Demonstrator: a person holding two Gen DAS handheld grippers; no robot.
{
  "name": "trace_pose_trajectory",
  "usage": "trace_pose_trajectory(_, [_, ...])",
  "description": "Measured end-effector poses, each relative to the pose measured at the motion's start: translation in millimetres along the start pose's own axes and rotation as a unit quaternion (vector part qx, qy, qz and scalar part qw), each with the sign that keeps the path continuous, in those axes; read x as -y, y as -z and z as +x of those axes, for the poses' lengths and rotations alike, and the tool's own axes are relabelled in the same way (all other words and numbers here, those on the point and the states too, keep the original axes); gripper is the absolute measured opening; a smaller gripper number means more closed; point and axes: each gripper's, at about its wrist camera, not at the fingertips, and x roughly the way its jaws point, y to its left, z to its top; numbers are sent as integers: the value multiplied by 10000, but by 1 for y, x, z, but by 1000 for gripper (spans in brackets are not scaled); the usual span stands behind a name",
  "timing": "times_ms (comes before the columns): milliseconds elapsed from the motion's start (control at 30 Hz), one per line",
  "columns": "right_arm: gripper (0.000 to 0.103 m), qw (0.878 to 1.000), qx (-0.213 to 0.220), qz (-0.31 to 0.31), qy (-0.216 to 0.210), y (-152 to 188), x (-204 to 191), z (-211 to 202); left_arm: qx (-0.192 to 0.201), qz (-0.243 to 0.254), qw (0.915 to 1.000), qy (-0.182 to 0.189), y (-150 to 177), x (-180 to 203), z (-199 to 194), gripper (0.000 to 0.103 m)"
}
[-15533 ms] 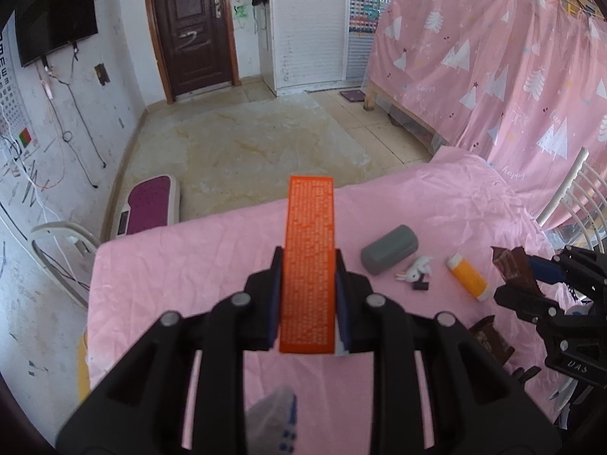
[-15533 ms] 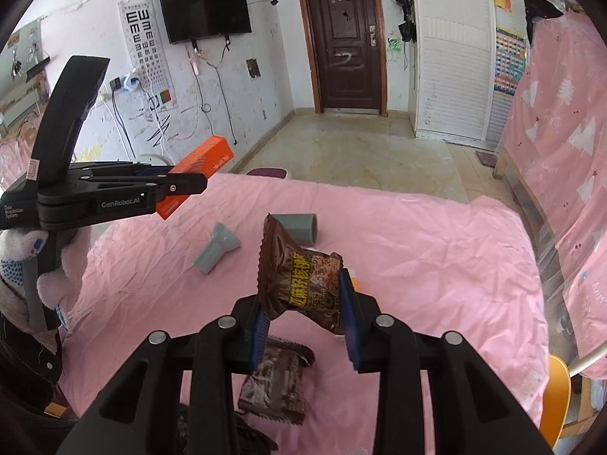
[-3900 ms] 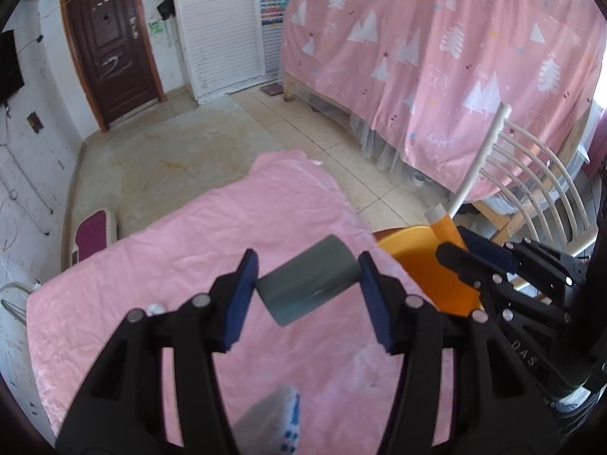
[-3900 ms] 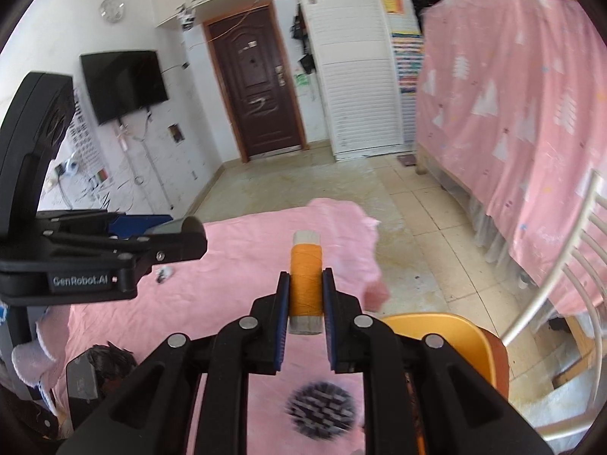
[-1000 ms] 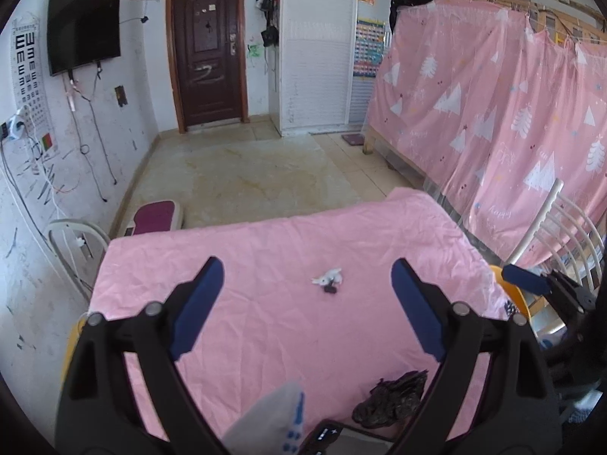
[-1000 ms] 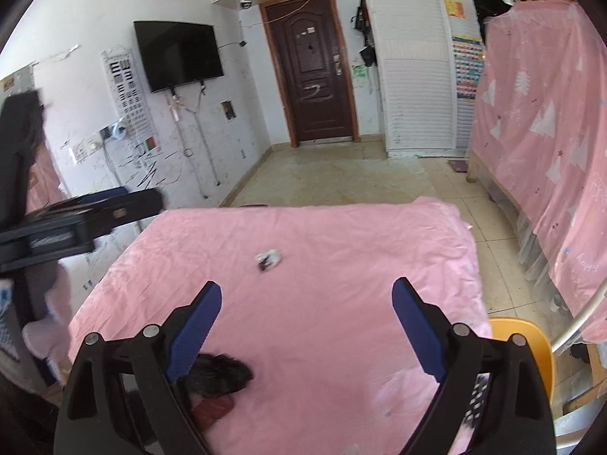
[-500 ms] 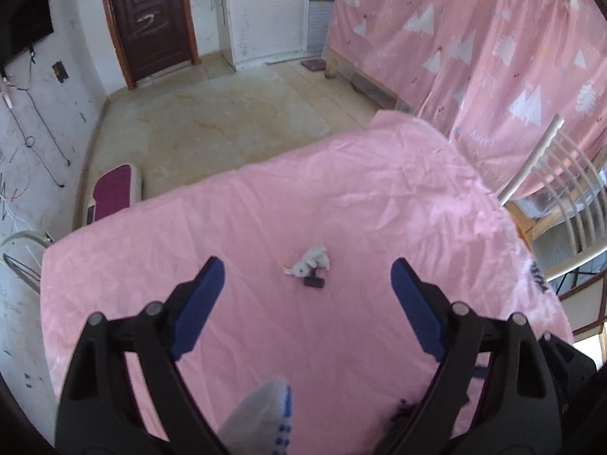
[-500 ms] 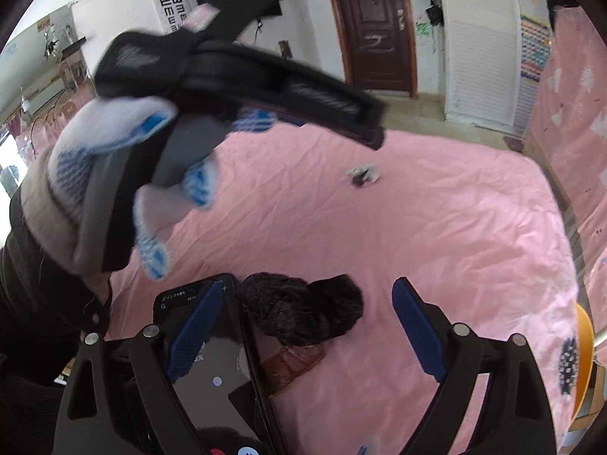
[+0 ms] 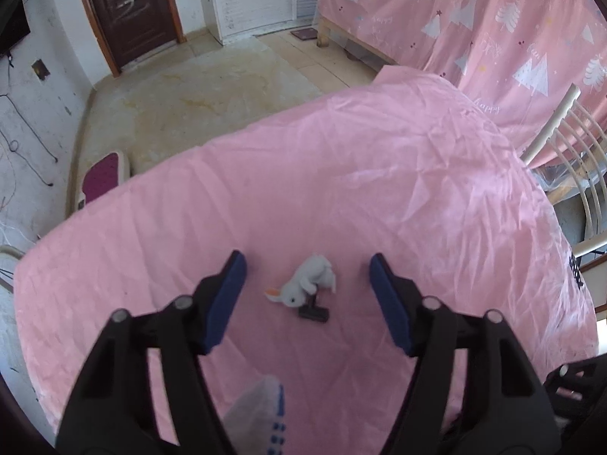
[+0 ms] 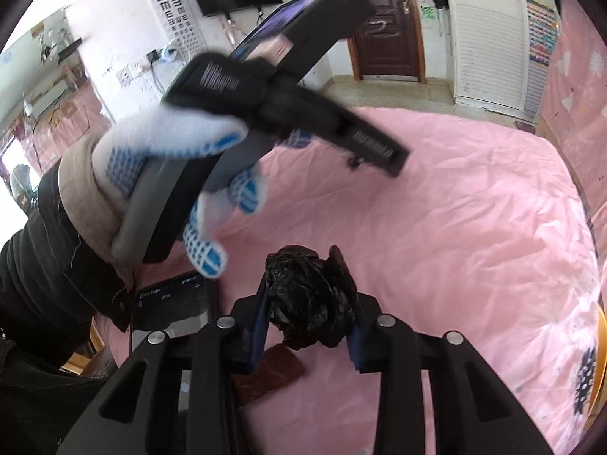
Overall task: Collect trash
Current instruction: 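Grasp the white toy with the left tool while the right tool grasps the black plastic bag, then carry the white toy and black bag over to the orange bucket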
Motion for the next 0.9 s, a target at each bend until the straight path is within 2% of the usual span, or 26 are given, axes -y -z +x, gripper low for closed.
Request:
trace_pose_trajectory(67, [24, 9999, 68, 106, 19, -1, 8, -8, 24, 66, 10000, -46, 0, 3, -2, 36])
trace_pose_trajectory(133, [24, 9996, 150, 209, 95, -1, 17, -14, 6, 83, 10000, -24, 1, 4, -4, 25])
trace_pose_trajectory(400, [24, 9975, 474, 420, 324, -4, 42, -31, 50, -160, 9999, -30, 7, 5, -13, 21])
trace_pose_trajectory(633, [24, 9928, 853, 612, 582, 0, 66, -61, 359, -213, 9991, -43, 7, 15, -44, 21])
trace_pose_trajectory(900, [24, 9832, 1248, 1004, 874, 22, 107, -107, 705, 100, 9974, 63, -5, 69, -76, 21])
